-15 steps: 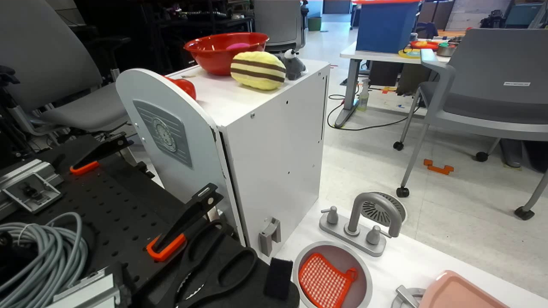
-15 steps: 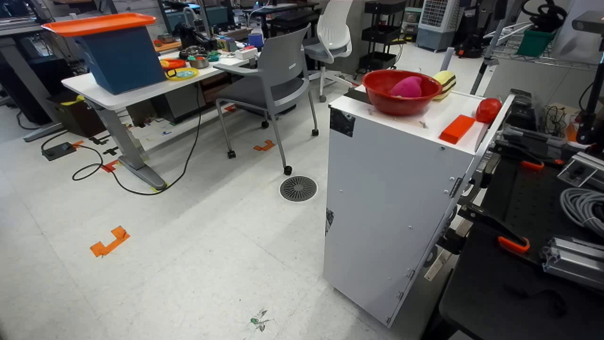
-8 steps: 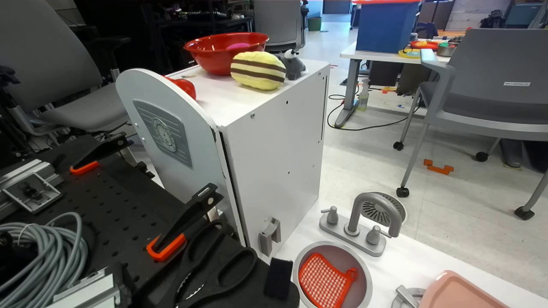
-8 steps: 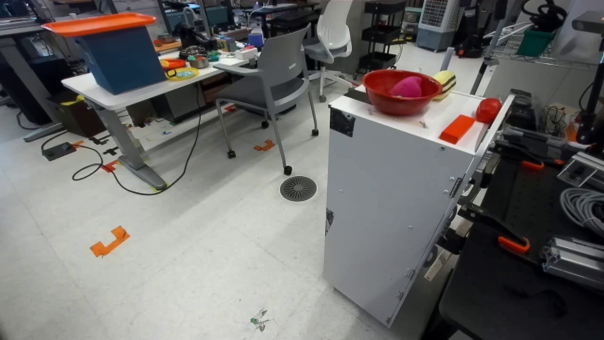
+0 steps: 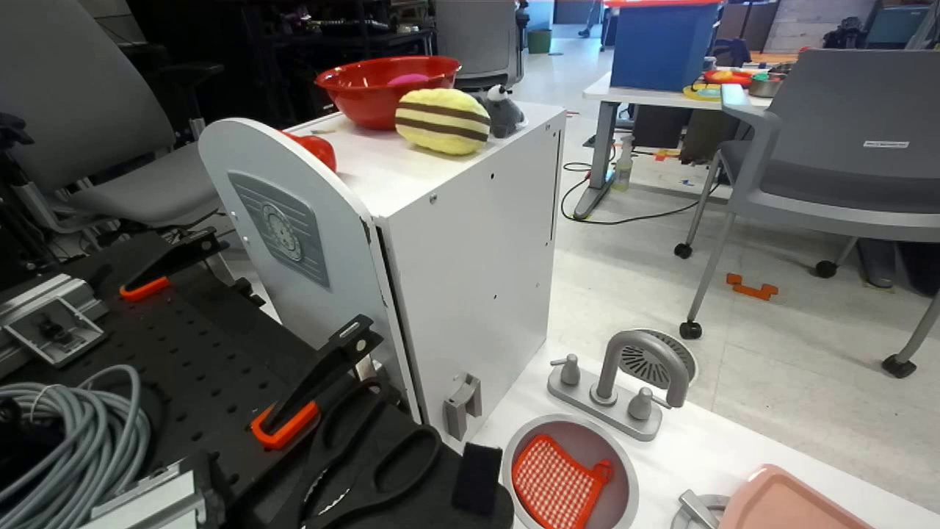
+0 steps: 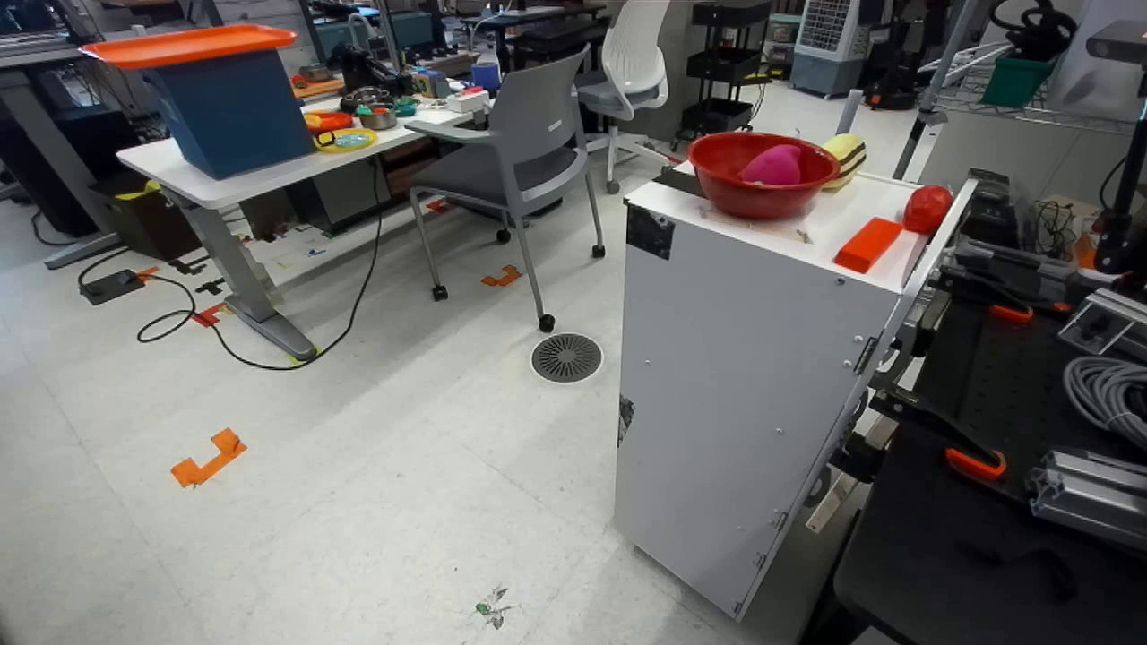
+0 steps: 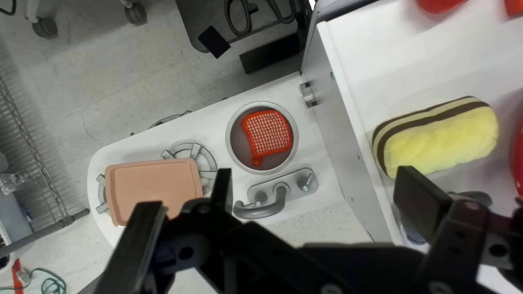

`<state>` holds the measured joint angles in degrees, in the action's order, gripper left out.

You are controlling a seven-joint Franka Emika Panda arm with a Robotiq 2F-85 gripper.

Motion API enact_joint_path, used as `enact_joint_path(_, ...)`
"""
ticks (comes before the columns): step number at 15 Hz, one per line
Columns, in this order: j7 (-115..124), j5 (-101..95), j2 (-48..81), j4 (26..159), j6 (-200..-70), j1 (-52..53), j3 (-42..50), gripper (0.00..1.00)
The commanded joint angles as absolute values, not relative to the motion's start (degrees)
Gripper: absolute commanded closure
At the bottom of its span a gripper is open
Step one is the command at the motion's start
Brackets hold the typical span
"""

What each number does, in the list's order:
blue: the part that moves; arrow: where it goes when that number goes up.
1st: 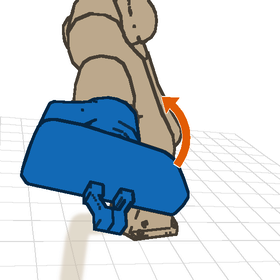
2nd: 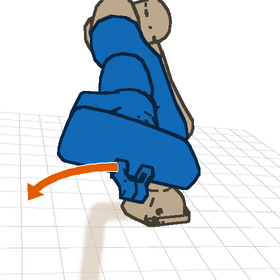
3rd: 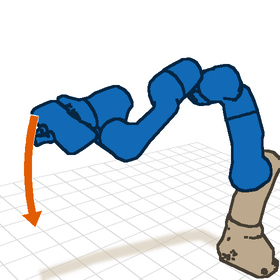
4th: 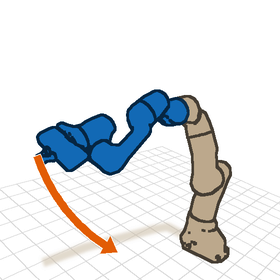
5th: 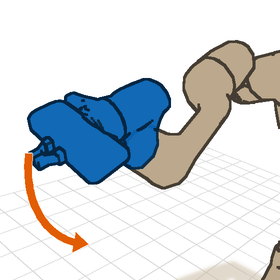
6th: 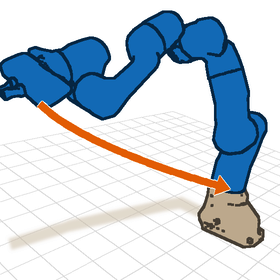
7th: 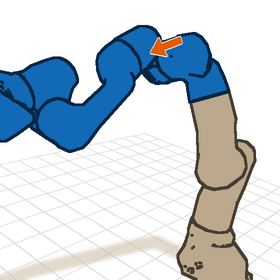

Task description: Put the yellow object in the bowl

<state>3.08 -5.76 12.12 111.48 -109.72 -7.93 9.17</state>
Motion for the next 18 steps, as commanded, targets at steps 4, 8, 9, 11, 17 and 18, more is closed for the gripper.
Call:
enact_joint_path(4, 1.45, -7.64, 10.01, 115.07, -111.84, -5.85, 6.97, 0.00)
enact_joint_path(8, 0.71, -10.74, 9.68, 117.34, -113.21, -4.37, 5.98, 0.00)
enact_joint_path(9, 0.47, -11.22, 9.65, 117.72, -113.62, -4.28, 5.79, 0.00)
enact_joint_path(11, 0.14, -11.77, 9.57, 118.50, -114.29, -4.13, 5.54, 0.00)
enact_joint_path(17, -0.69, -11.27, 9.50, 119.36, -115.27, -4.27, 5.42, 0.00)
enact_joint_path(18, -0.73, -11.24, 9.57, 119.34, -115.40, -4.29, 5.43, 0.00)
